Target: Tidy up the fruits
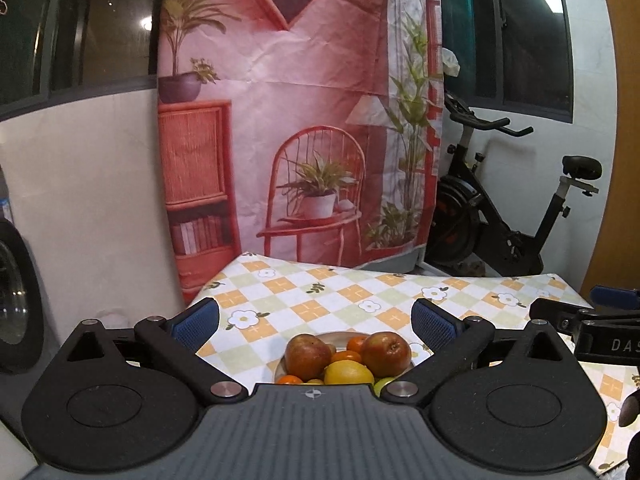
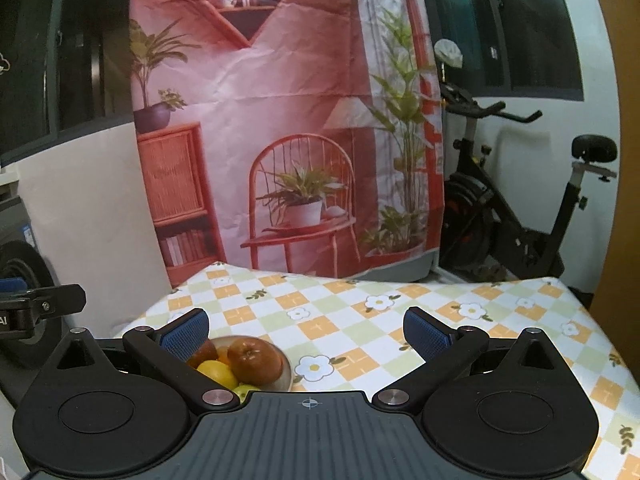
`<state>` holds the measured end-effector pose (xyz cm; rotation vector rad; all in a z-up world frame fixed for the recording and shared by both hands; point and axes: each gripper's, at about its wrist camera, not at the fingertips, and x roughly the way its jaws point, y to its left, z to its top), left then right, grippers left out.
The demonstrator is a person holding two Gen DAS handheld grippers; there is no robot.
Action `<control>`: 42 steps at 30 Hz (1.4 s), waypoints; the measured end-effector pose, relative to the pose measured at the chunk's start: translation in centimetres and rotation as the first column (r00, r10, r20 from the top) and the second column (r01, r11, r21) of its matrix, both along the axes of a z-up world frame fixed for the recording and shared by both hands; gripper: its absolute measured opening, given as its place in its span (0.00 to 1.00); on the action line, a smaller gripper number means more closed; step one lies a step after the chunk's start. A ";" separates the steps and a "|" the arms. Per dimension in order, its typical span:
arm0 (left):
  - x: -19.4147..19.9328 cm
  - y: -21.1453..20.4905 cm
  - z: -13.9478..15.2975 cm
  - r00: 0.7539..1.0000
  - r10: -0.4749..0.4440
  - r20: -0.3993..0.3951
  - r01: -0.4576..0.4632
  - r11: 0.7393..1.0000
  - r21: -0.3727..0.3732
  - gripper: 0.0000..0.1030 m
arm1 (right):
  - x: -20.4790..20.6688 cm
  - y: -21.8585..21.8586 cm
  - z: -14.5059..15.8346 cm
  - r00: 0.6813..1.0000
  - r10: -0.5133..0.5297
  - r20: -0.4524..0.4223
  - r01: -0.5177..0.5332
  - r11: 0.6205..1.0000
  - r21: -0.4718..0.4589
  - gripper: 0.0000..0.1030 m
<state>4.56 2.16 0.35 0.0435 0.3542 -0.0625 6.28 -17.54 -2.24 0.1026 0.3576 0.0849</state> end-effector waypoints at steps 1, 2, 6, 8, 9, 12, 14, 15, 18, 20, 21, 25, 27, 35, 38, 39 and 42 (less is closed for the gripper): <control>-0.2 0.0 0.1 1.000 0.000 0.004 0.000 1.000 0.004 1.00 | -0.2 0.0 0.1 1.000 -0.001 0.002 0.001 1.000 0.000 1.00; -0.4 -0.1 0.1 1.000 0.004 0.009 -0.004 1.000 0.009 1.00 | -0.4 0.0 0.2 1.000 0.000 0.003 0.000 1.000 0.003 1.00; -1.0 -0.3 0.3 0.999 0.022 0.032 -0.023 0.999 0.029 1.00 | -0.9 0.2 0.4 1.000 -0.008 0.002 0.008 1.000 -0.003 1.00; -1.3 -0.3 0.4 0.999 0.023 0.038 -0.024 0.999 0.028 1.00 | -1.3 0.3 0.5 1.000 -0.013 0.002 0.013 1.000 -0.005 1.00; -1.5 -0.2 0.5 0.999 0.020 0.040 -0.021 0.999 0.025 1.00 | -1.5 0.4 0.6 1.000 -0.014 0.002 0.014 1.000 -0.005 1.00; -1.6 -0.2 0.6 0.999 0.016 0.042 -0.017 1.000 0.016 1.00 | -1.7 0.5 0.6 1.000 -0.014 0.003 0.014 1.000 -0.006 1.00; -1.6 -0.2 0.5 0.999 0.012 0.040 -0.013 1.000 0.013 1.00 | -1.8 0.4 0.6 1.000 -0.016 0.004 0.016 1.000 -0.005 1.00; -1.6 -0.2 0.5 0.999 0.011 0.038 -0.011 1.000 0.012 1.00 | -1.9 0.5 0.6 1.000 -0.016 0.005 0.016 1.000 -0.004 1.00; -1.6 -0.3 0.5 0.999 0.006 0.034 -0.006 1.000 0.014 1.00 | -2.2 0.5 0.8 1.000 -0.012 0.007 0.012 1.000 -0.002 1.00; -1.7 -0.4 0.5 0.999 0.005 0.033 -0.005 1.000 0.016 1.00 | -2.3 0.6 0.9 1.000 -0.011 0.007 0.011 1.000 -0.003 1.00; -1.7 -0.4 0.5 0.999 0.004 0.034 -0.004 1.000 0.016 1.00 | -2.3 0.6 0.8 1.000 -0.010 0.007 0.010 1.000 -0.003 1.00; -1.8 -0.4 0.6 0.999 0.002 0.036 -0.002 1.000 0.016 1.00 | -2.6 0.8 1.1 1.000 -0.008 0.007 0.008 1.000 -0.004 1.00; -1.8 -0.3 0.6 0.999 0.000 0.036 0.000 1.000 0.015 1.00 | -2.5 0.8 1.0 1.000 -0.006 0.005 0.006 1.000 -0.004 1.00; -1.9 -0.4 0.6 0.999 -0.002 0.032 0.002 1.000 0.010 1.00 | -2.4 0.7 1.0 1.000 -0.007 0.006 0.007 1.000 -0.004 1.00; -1.9 -0.5 0.6 0.999 -0.004 0.033 0.003 1.000 0.014 1.00 | -2.6 1.0 1.1 1.000 -0.005 0.004 0.005 1.000 -0.005 1.00; -1.9 -0.5 0.6 0.999 -0.003 0.033 0.002 1.000 0.013 1.00 | -2.5 0.9 1.0 1.000 -0.006 0.004 0.006 1.000 -0.004 1.00; -2.0 -0.5 0.6 0.999 -0.001 0.032 0.001 1.000 0.010 1.00 | -2.5 0.9 1.0 1.000 -0.006 0.004 0.006 1.000 -0.004 1.00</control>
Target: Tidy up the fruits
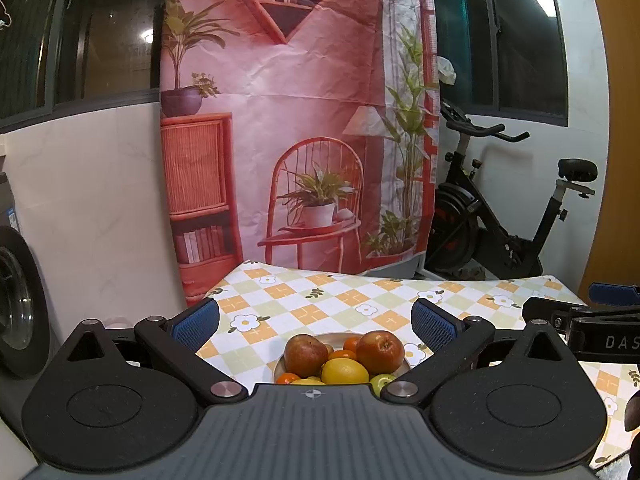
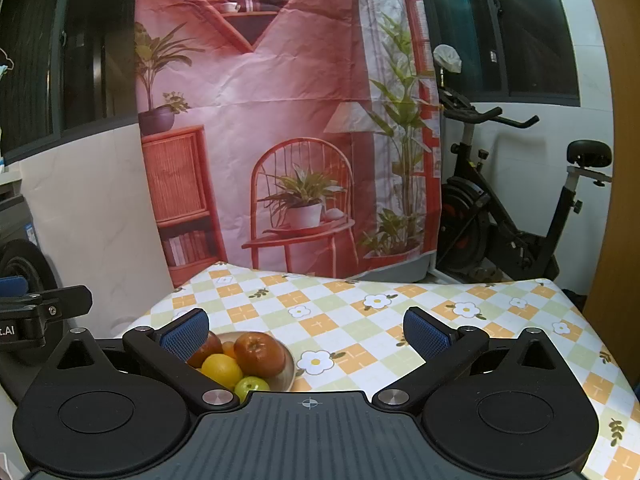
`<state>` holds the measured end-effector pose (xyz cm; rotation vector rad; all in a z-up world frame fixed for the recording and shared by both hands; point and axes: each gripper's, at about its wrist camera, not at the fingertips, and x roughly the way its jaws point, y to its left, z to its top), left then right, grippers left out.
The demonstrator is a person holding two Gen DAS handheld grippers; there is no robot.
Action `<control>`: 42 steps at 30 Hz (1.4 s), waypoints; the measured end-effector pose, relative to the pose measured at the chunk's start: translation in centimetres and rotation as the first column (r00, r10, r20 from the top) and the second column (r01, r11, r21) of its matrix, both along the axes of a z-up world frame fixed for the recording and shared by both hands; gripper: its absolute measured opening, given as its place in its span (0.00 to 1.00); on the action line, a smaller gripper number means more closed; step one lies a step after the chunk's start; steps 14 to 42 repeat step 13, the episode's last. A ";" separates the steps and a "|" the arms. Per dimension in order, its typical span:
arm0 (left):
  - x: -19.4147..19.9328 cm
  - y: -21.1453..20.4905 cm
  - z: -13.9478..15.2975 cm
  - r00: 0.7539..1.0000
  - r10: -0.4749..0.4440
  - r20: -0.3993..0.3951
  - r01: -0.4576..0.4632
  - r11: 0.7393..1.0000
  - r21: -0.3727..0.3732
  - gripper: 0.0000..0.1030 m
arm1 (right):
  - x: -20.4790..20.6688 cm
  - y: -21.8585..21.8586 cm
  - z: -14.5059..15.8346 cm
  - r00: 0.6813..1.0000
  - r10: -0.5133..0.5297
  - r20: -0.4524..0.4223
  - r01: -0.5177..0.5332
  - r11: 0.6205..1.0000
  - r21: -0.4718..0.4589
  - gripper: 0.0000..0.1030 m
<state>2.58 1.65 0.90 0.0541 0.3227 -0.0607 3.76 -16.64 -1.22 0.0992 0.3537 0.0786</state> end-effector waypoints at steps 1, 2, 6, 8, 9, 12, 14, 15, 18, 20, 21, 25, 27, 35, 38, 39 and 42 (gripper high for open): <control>0.0 0.0 0.0 1.000 0.001 -0.001 -0.001 1.000 -0.002 1.00 | -0.1 0.1 0.0 1.000 0.001 0.000 -0.001 1.000 0.001 1.00; 0.0 0.1 0.0 1.000 0.002 -0.003 -0.002 1.000 -0.005 1.00 | 0.0 0.0 0.0 1.000 0.002 -0.001 -0.002 1.000 0.001 1.00; 0.1 0.1 -0.1 1.000 0.004 -0.009 -0.004 1.000 -0.012 1.00 | 0.1 0.1 -0.1 1.000 0.005 -0.006 -0.005 1.000 0.003 1.00; 0.0 0.2 -0.1 1.000 0.003 -0.009 -0.003 1.000 -0.014 1.00 | 0.1 0.1 -0.1 1.000 0.006 -0.006 -0.006 1.000 0.002 1.00; -0.1 0.2 -0.1 1.000 0.003 -0.008 -0.003 1.000 -0.015 1.00 | 0.0 0.2 -0.1 1.000 0.006 -0.006 -0.006 1.000 0.002 1.00; 0.0 0.2 -0.1 1.000 0.002 -0.006 -0.002 1.000 -0.016 1.00 | 0.0 0.2 -0.1 1.000 0.005 -0.007 -0.005 1.000 0.003 1.00; 0.0 0.3 -0.1 1.000 0.003 -0.008 -0.003 1.000 -0.016 1.00 | 0.1 0.2 -0.1 1.000 0.004 -0.006 -0.004 1.000 0.002 1.00; 0.0 0.3 -0.1 1.000 0.003 -0.008 -0.003 1.000 -0.016 1.00 | 0.1 0.2 -0.1 1.000 0.004 -0.006 -0.004 1.000 0.002 1.00; 0.0 0.3 -0.1 1.000 0.003 -0.008 -0.003 1.000 -0.016 1.00 | 0.1 0.2 -0.1 1.000 0.004 -0.006 -0.004 1.000 0.002 1.00; 0.0 0.3 -0.1 1.000 0.003 -0.008 -0.003 1.000 -0.016 1.00 | 0.1 0.2 -0.1 1.000 0.004 -0.006 -0.004 1.000 0.002 1.00; 0.0 0.3 -0.1 1.000 0.003 -0.008 -0.003 1.000 -0.016 1.00 | 0.1 0.2 -0.1 1.000 0.004 -0.006 -0.004 1.000 0.002 1.00; 0.0 0.3 -0.1 1.000 0.003 -0.008 -0.003 1.000 -0.016 1.00 | 0.1 0.2 -0.1 1.000 0.004 -0.006 -0.004 1.000 0.002 1.00; 0.0 0.3 -0.1 1.000 0.003 -0.008 -0.003 1.000 -0.016 1.00 | 0.1 0.2 -0.1 1.000 0.004 -0.006 -0.004 1.000 0.002 1.00; 0.0 0.3 -0.1 1.000 0.003 -0.008 -0.003 1.000 -0.016 1.00 | 0.1 0.2 -0.1 1.000 0.004 -0.006 -0.004 1.000 0.002 1.00; 0.0 0.3 -0.1 1.000 0.003 -0.008 -0.003 1.000 -0.016 1.00 | 0.1 0.2 -0.1 1.000 0.004 -0.006 -0.004 1.000 0.002 1.00; 0.0 0.3 -0.1 1.000 0.003 -0.008 -0.003 1.000 -0.016 1.00 | 0.1 0.2 -0.1 1.000 0.004 -0.006 -0.004 1.000 0.002 1.00; 0.0 0.3 -0.1 1.000 0.003 -0.008 -0.003 1.000 -0.016 1.00 | 0.1 0.2 -0.1 1.000 0.004 -0.006 -0.004 1.000 0.002 1.00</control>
